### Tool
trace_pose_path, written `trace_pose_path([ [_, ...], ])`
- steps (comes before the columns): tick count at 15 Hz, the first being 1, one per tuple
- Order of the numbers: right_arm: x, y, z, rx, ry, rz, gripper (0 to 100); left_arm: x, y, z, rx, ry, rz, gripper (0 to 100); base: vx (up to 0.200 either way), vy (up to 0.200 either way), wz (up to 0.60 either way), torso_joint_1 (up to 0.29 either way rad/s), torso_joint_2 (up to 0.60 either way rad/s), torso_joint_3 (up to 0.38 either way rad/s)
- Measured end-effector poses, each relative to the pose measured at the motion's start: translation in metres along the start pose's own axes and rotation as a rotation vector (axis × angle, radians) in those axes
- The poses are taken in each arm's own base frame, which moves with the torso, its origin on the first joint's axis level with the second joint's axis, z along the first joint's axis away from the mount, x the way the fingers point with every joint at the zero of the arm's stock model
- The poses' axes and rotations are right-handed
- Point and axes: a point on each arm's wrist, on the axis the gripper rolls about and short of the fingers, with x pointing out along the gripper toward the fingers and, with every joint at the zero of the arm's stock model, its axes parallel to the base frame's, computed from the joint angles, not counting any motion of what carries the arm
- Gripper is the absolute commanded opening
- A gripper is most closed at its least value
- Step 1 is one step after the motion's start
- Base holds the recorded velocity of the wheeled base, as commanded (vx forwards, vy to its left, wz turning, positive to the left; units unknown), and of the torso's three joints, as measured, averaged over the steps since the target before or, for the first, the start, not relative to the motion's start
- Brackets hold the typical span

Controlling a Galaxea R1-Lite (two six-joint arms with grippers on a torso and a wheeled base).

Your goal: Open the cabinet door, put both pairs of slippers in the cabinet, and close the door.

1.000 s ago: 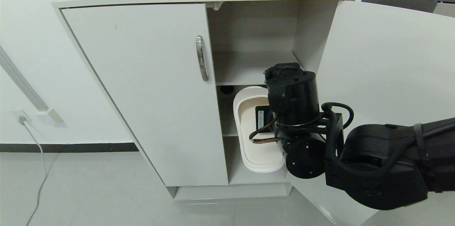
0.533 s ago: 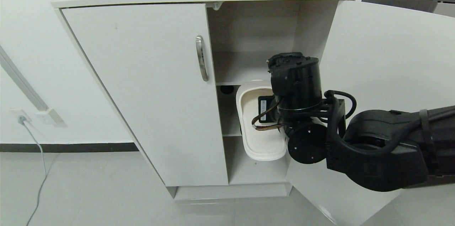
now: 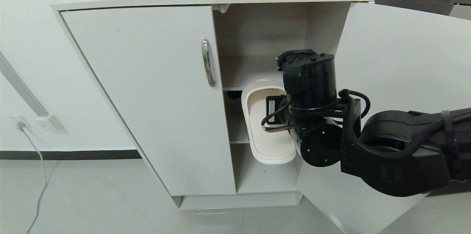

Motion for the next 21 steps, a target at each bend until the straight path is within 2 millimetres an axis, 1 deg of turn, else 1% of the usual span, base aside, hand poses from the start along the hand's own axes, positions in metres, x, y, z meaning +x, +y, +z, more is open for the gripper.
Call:
trace_pose_path([
  [4, -0.002, 0.000, 0.007, -0.002, -0.014, 0.003, 0, 0.000, 0.000, 0.000, 0.000, 0.000, 0.000, 0, 0.200, 0.000, 0.00, 0.006, 0.00, 0.000],
  [8, 0.000, 0.001, 0.005, -0.005, -0.011, 0.003, 0, 0.000, 0.000, 0.000, -0.001, 0.001, 0.000, 0, 0.200, 0.000, 0.00, 0.002, 0.00, 0.001],
  [13, 0.006, 0.003, -0.001, -0.017, 0.003, 0.016, 0, 0.000, 0.000, 0.000, -0.001, 0.000, 0.000, 0, 0.000, 0.000, 0.00, 0.000, 0.00, 0.000],
  [15, 0.011, 0.002, -0.003, -0.018, 0.007, 0.016, 0, 0.000, 0.000, 0.000, -0.001, 0.000, 0.000, 0, 0.000, 0.000, 0.00, 0.000, 0.00, 0.000],
  [21, 0.047, 0.003, 0.004, 0.001, 0.004, 0.004, 0, 0.000, 0.000, 0.000, -0.001, 0.000, 0.000, 0, 0.000, 0.000, 0.00, 0.000, 0.00, 0.000],
])
